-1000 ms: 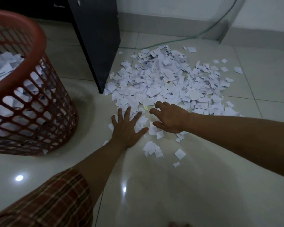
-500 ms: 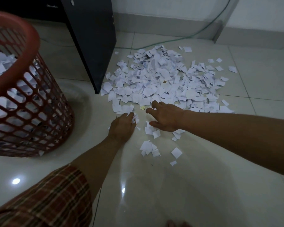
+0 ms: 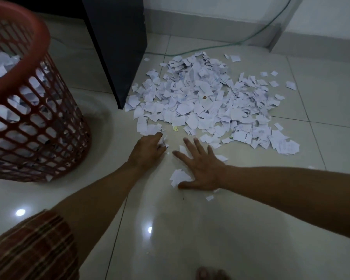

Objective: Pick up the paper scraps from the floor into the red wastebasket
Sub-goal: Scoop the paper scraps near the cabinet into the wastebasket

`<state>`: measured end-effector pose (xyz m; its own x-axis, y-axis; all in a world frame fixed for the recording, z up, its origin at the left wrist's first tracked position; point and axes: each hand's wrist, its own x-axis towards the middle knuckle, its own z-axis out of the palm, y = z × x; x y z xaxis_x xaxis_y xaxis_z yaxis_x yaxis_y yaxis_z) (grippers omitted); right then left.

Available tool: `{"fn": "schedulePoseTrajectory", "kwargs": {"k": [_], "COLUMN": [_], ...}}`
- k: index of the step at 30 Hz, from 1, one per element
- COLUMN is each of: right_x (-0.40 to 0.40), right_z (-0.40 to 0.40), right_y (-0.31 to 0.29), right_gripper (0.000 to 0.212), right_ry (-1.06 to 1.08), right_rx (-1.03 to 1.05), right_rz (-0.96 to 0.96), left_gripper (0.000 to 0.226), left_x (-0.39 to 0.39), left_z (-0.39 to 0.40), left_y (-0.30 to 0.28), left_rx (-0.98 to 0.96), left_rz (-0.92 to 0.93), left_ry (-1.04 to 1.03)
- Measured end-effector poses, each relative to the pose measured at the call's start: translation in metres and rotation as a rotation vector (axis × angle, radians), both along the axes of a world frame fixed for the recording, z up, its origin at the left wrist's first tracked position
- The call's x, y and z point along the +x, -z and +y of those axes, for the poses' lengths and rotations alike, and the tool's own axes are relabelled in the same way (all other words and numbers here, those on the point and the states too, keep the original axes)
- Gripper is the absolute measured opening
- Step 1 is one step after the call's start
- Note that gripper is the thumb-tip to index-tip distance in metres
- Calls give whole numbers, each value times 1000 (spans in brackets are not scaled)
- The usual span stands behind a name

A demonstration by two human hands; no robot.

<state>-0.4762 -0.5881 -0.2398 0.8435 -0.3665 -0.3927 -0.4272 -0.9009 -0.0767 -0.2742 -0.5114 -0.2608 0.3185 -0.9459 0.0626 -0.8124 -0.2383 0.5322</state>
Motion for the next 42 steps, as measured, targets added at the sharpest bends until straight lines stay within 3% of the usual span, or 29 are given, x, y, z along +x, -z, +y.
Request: {"fn": "schedulePoseTrajectory", "kwargs": {"k": [4,8,13,18,23,27,31,42], "right_x": [-4,0,8,13,15,26,34,67], "right_z": [19,15,-9,-12,-13,-19,-14,-56], "right_y": [23,32,36,36,32,13,-4,-103], "right_gripper": [107,99,63,36,33,33,30,22], "right_ry": [42,24,-77,-197,-327,-422,-364,-110], "right_rx": [0,-23,-136,-114,-115,-90,-108,-274], "right_rz": [-92,-129,-347,-432,-377,-82,9,-326], "left_gripper": [23,24,27,33,19,15,13,16], "left_x": [-9,-12,-8,0,5,7,9,33], "left_z": [5,10,15,20,19,16,12,0], "left_y": [3,3,0,-8,-20,-39,-63,-149], "left_rx": [-18,-22,-55,-80,-89,-109,-151,-299], "left_rz": [-19,-20,-12,-22,-60,-77,-87,-138], "left_ry": [26,69,32,55,31,45,60,131]}}
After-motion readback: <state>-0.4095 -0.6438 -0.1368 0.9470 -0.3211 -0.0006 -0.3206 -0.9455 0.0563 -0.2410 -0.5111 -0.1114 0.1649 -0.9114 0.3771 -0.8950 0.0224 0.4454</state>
